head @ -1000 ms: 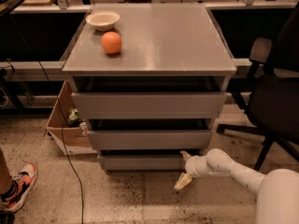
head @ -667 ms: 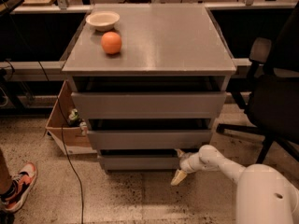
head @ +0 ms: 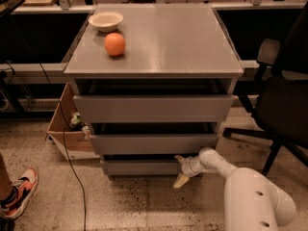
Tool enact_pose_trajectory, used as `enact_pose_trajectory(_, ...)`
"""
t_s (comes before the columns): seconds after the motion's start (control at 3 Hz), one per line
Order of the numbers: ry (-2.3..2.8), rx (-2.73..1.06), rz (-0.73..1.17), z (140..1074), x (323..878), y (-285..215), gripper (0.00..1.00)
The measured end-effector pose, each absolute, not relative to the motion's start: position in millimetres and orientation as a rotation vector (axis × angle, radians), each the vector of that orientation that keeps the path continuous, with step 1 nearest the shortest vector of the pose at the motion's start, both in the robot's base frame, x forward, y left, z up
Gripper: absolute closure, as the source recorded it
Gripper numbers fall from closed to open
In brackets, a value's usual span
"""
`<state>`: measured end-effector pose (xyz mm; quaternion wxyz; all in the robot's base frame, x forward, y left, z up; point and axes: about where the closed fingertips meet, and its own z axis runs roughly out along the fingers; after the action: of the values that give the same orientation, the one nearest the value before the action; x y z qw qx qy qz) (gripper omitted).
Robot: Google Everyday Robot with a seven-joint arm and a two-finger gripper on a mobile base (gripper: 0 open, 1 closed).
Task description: Open bottom drawer
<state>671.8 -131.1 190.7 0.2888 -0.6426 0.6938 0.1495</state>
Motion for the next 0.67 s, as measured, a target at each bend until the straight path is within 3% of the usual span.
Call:
enact_pose_trajectory(0.33,1.846,-1.742,0.433,180,667,-129,0.25)
enact_pose_trajectory(0.67,1.829,-1.76,0.469,176,652,-131,0.22)
